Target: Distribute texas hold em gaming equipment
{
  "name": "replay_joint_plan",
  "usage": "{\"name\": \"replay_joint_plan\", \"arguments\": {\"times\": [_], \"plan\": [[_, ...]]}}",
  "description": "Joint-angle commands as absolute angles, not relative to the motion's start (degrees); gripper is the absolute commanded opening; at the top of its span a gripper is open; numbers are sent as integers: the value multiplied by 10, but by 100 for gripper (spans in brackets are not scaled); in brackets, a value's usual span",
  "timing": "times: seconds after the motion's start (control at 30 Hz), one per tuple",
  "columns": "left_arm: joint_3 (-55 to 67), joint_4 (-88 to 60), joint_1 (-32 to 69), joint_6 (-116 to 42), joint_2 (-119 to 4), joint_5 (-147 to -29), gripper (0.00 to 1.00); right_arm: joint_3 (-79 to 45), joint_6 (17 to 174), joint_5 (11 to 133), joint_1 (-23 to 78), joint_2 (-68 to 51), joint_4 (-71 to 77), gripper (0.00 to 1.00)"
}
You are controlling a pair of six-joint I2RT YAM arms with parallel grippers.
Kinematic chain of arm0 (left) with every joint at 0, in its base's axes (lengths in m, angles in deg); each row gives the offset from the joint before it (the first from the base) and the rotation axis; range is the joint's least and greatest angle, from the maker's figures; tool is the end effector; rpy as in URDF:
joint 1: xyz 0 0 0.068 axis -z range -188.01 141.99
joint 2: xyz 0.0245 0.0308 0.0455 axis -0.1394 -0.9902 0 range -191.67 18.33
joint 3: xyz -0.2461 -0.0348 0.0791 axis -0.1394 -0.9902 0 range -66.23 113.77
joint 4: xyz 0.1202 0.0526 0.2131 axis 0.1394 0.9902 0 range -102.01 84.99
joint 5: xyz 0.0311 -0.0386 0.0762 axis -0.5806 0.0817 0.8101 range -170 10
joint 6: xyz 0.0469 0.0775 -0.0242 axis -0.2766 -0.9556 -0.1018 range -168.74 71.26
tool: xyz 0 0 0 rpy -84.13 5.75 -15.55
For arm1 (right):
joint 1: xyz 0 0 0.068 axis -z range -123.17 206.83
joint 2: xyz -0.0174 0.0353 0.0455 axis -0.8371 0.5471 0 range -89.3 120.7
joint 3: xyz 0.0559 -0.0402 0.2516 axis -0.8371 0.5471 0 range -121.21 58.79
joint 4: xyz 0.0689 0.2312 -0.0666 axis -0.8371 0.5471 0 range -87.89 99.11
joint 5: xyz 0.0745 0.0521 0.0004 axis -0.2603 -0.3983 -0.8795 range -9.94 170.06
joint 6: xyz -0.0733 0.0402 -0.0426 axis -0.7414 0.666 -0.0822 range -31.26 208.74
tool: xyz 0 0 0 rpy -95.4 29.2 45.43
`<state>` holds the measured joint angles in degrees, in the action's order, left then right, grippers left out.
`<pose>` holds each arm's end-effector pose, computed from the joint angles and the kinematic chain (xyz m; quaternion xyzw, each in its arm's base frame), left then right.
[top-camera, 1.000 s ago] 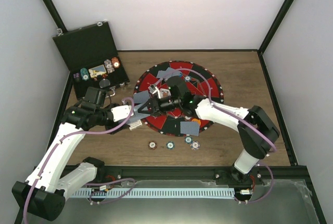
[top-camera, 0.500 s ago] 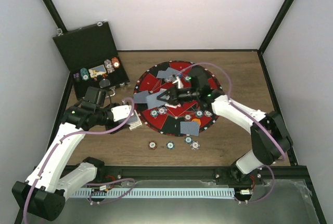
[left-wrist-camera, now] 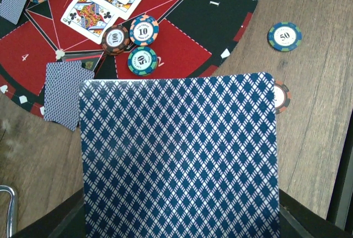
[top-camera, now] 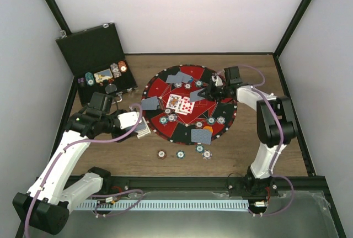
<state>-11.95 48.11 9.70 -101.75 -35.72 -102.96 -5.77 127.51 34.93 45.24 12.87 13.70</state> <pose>0.1626 -0.0865 0.2467 0.5899 0.7418 -0.1060 0.3009 0.3618 0.1355 0.1635 0.0734 0.8728 0.4624 0.1382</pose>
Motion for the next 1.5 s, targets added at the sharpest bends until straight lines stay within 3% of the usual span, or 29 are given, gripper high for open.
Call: {"name": "replay_joint_plan", "arguments": {"times": [0.0,0.43,0.7,0.83,0.93,1.03,1.13,1.33,1.47], "plan": [[-118,478,99,-1028,-353,-1035,19,-111,1218,382,466,186,189,1],[-125,478,99,-1030,-350,-1038,19,-185,1164,445,489,268,229,3],[-122,478,99,-1026,-350,-1043,19,-242,1139,524,489,287,307,37],[-126,477,99,-1025,-347,-1045,19,-274,1133,613,489,263,353,60],[-128,473,99,-1025,-347,-1047,20,-292,1126,668,488,244,382,69],[-127,471,99,-1025,-347,-1049,19,-305,1121,704,479,226,411,71],[-127,469,99,-1024,-347,-1051,19,-278,1135,665,461,180,394,72],[-127,466,99,-1023,-348,-1053,19,-198,1228,479,340,73,271,92],[-125,465,99,-1023,-347,-1053,19,-168,1290,410,247,47,188,97]]}}
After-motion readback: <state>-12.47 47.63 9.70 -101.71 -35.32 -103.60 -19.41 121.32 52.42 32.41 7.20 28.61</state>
